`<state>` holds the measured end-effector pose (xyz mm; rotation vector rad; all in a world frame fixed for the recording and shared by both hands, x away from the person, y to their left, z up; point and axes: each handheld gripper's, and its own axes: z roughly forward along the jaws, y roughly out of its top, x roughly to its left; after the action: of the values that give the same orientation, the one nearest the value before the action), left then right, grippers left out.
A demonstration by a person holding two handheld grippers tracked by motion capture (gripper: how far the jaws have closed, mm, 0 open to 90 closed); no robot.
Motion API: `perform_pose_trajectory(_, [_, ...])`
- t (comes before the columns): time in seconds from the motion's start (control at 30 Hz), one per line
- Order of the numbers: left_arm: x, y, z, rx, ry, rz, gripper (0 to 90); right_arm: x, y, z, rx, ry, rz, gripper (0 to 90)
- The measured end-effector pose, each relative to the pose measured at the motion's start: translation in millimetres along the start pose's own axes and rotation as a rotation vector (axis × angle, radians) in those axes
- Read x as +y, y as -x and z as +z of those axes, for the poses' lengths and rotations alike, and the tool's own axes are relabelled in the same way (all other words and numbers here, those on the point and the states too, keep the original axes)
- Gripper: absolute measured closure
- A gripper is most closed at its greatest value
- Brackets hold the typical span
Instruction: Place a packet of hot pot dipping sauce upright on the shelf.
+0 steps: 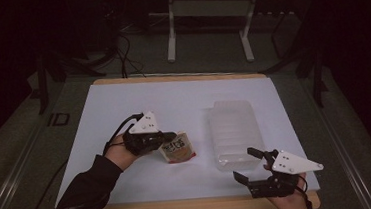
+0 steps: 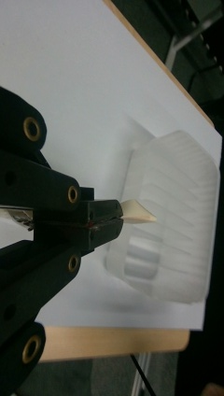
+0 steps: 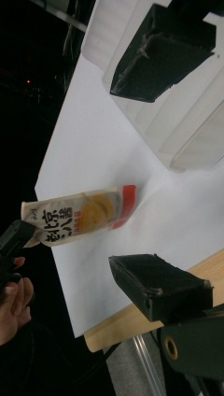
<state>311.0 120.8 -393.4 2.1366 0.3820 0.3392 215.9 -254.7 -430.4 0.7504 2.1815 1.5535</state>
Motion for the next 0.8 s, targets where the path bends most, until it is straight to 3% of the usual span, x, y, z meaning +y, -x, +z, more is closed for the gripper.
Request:
perform_pose_trajectory(0.13, [5.9,-1.9,-9.9,-0.014,0.026,-0.005,90.0,1.9,2.2,-1.1,-0.004,0.006,0.008,15.2])
perform_pose_trajectory(0.23, [10.2,-1.2,-16.3,-0.023,0.045,0.001,90.0,2.9,2.5,-1.7,-0.007,0.002,-0.012,17.3])
perform_pose_trajectory(0.53, [21.1,1.5,-31.2,-0.036,0.091,0.022,90.0,17.0,4.4,-4.8,0.022,0.023,-0.005,17.3])
perform_pose_trajectory(0.8, [35.8,9.3,-42.3,-0.089,0.127,0.049,90.0,46.2,6.6,-5.3,0.042,0.046,-0.068,22.0])
